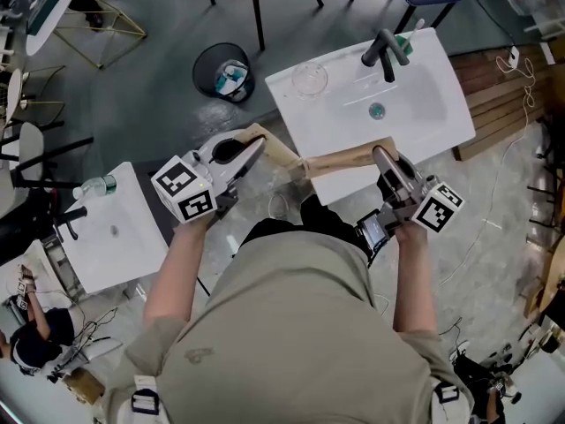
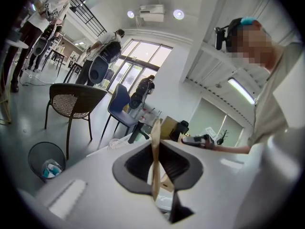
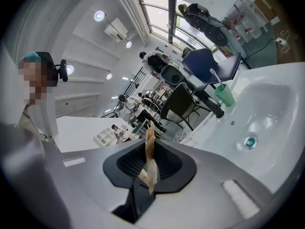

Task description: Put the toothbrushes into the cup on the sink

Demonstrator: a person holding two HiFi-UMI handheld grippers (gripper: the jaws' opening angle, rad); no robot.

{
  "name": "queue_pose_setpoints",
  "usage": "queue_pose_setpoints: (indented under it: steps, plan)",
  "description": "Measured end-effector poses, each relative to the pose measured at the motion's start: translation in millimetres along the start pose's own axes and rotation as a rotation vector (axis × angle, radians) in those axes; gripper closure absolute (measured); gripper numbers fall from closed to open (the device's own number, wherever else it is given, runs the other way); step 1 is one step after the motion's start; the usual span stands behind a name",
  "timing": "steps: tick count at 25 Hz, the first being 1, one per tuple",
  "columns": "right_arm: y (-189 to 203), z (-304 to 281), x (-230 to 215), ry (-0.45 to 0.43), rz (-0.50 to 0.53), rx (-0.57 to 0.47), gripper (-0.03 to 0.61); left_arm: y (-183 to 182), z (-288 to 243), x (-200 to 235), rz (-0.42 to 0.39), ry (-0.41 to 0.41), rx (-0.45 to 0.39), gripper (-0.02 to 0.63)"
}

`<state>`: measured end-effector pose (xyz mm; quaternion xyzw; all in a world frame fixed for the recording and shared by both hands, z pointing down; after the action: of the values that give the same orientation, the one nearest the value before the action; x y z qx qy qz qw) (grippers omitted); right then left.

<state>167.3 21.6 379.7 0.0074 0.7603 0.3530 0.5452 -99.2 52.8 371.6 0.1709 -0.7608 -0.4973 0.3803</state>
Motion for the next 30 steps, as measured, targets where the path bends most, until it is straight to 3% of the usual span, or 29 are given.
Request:
queue_pose_setpoints:
  steps: [14, 30]
  plan:
    - [-52.6, 10.1, -41.3, -0.068, -0.002, 0.055, 0.526, -12.7, -54.8, -16.6, -0.008, -0.078, -0.001, 0.577]
    - [-73.3, 13.7, -70.5, -0.042, -0.012, 0.047, 0.526, -5.6, -74.5, -14.5, 0.005, -0.103, 0.003, 0.577]
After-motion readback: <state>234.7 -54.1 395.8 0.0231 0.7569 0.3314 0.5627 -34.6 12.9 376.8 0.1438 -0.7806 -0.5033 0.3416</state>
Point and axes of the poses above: the fingertips, and each gripper's own axes: z backward along the fingers, x to its left, y out of its underside, the point moved 3 cm from there along z, backward along the fingers, and after that the axes turned 5 degrees about -z, right-handed, at the moved point
